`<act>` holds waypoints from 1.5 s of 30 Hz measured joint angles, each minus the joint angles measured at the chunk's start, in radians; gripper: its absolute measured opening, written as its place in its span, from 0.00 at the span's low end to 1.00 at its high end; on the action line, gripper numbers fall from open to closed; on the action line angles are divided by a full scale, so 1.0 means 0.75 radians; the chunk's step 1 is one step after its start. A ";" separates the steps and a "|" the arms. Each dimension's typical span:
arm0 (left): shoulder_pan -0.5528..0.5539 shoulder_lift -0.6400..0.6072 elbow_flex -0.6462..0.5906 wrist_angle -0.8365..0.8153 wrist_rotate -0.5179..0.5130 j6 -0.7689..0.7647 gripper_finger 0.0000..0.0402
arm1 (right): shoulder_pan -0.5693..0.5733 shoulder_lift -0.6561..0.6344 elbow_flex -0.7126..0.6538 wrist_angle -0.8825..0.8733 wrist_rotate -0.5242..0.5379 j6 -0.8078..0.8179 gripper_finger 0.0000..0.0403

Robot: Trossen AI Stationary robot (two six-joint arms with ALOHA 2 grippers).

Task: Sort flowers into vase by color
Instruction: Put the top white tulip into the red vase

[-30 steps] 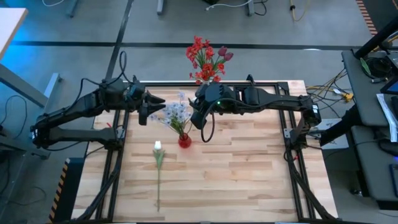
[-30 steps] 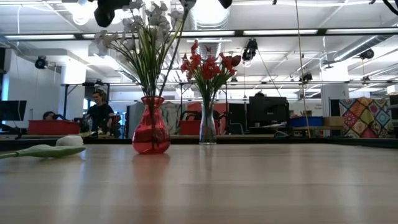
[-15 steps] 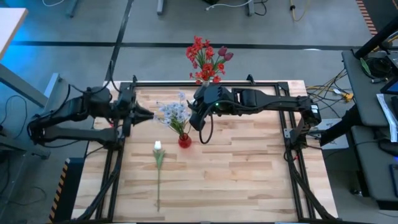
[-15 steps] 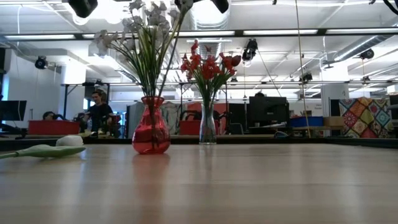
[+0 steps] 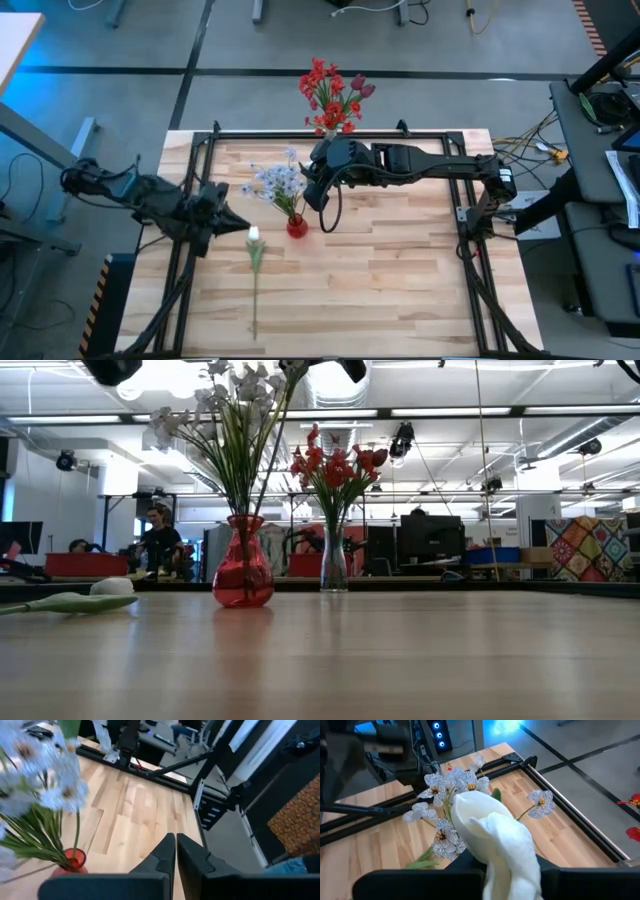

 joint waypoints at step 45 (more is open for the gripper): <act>-0.133 0.447 -0.573 0.598 -0.664 -0.488 0.00 | 0.000 0.057 -0.001 0.014 -0.099 0.036 0.50</act>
